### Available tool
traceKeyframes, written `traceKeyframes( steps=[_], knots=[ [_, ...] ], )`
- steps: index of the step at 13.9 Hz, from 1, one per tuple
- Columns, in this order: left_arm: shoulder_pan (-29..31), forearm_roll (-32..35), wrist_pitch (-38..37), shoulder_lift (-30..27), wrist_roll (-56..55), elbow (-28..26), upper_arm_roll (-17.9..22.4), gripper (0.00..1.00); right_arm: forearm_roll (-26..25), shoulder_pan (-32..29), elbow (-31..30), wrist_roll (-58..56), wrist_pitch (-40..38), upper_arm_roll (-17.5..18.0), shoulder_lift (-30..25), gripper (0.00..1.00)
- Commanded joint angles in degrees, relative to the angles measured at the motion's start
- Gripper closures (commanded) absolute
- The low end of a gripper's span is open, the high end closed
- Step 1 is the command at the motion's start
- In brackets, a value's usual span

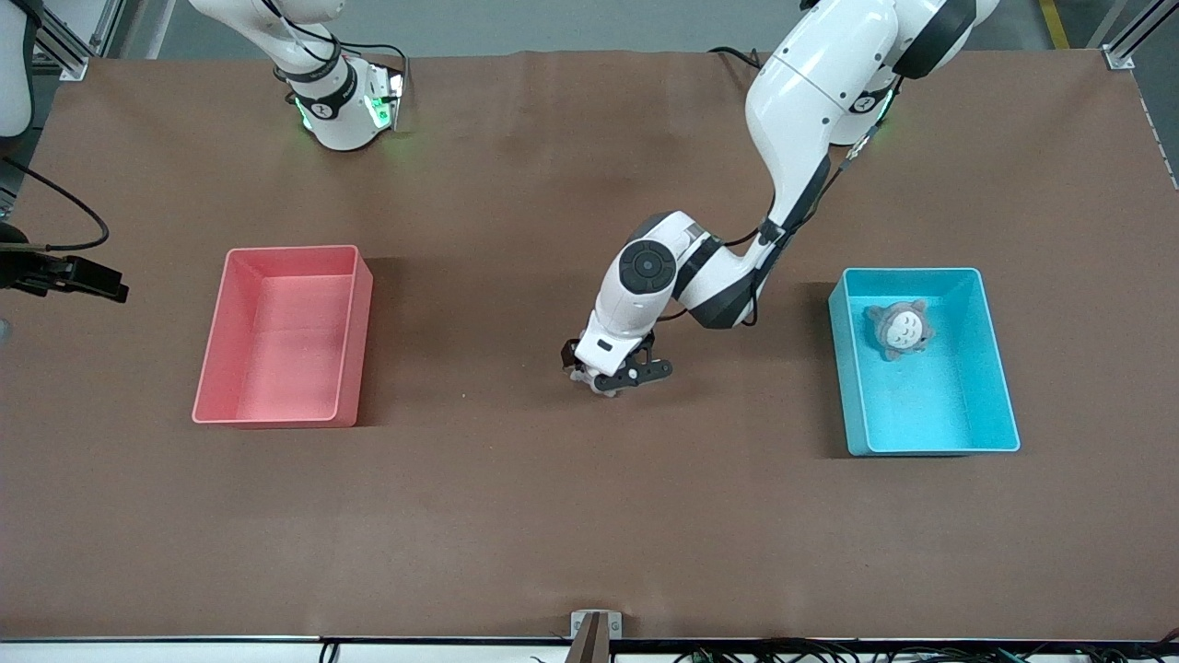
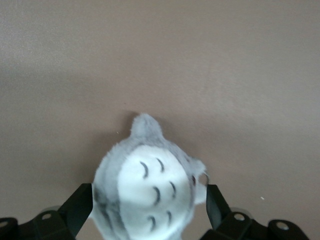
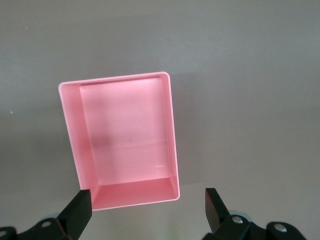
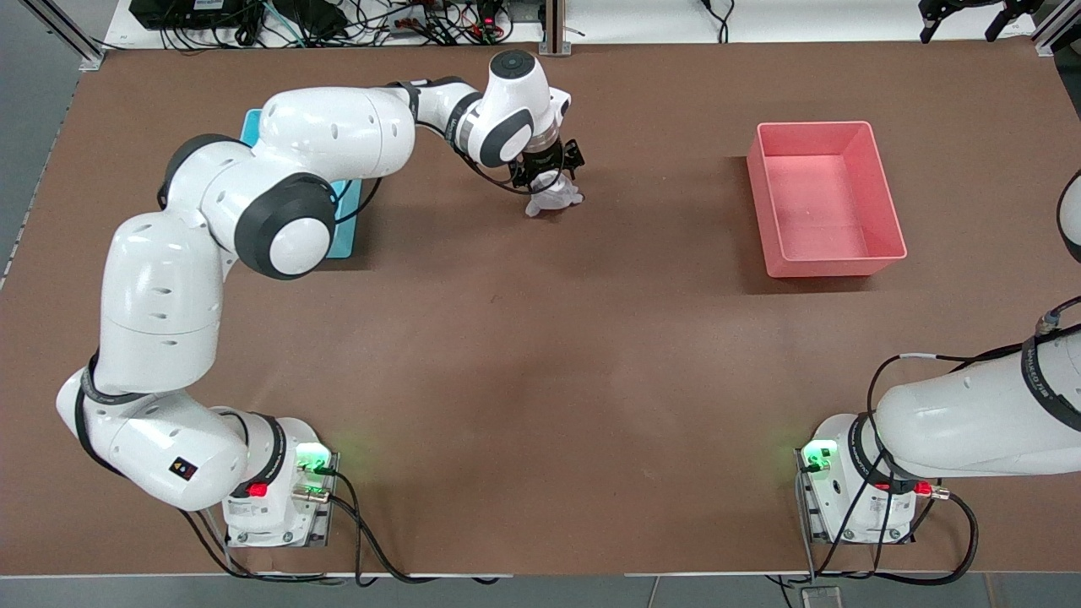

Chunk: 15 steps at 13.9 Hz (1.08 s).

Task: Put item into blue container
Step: 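Grasp the second Totoro with the left gripper while the right gripper withdraws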

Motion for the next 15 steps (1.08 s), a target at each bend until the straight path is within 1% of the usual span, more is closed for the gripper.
traceKeyframes(
  steps=[1, 2, 3, 6, 7, 8, 10, 11, 12, 15],
  knots=[
    [-1.23, 1.35, 0.57, 1.52, -1.0, 1.49, 1.13, 0.0, 1.58, -0.12, 5.56, 0.19, -2.73, 0.43, -0.36, 0.0],
    [-1.23, 1.35, 0.57, 1.61, -1.09, 1.49, 1.13, 0.02, 1.75, -0.29, 5.83, 0.19, -3.44, 0.43, -0.28, 0.0],
    [-1.23, 1.26, 0.57, 1.7, -1.0, 1.49, 1.13, 0.09, 2.02, -0.55, 5.84, 0.02, -3.54, 0.43, -0.01, 0.0],
    [-1.14, 1.17, 0.57, 1.61, -1.18, 1.41, 1.13, 0.45, 2.19, 0.23, 5.31, 0.19, -3.71, 0.6, 0.51, 0.0],
    [-1.05, 1.26, 0.48, 1.52, -1.26, 1.41, 1.13, 0.5, 2.11, 1.45, 5.31, 0.19, -4.67, 0.6, 0.69, 0.0],
    [-0.88, 1.17, 0.57, 1.52, -1.27, 1.41, 1.04, 0.58, 1.76, 2.16, 5.05, 0.02, -5.64, 0.52, 0.87, 0.0],
    [-0.88, 0.91, 0.57, 1.17, -1.44, 1.49, 1.04, 0.76, 1.32, 2.08, 4.87, 0.1, -6.0, 0.52, 1.22, 0.0],
    [-0.88, 0.91, 0.57, 1.09, -1.44, 1.41, 1.04, 0.82, 1.92, 1.38, 4.78, -0.24, -6.26, 0.34, 1.13, 0.0],
    [-0.79, 0.91, 0.57, 0.82, -1.44, 1.41, 1.04, 0.86, 2.02, 0.33, 4.26, -0.25, -6.61, 0.34, 0.96, 0.0],
    [0.09, 1.08, -0.3, -1.37, -2.14, 0.97, 1.04, 0.89, 2.02, 0.15, 0.83, -0.33, -5.91, 0.34, -0.62, 0.0]
  ],
)
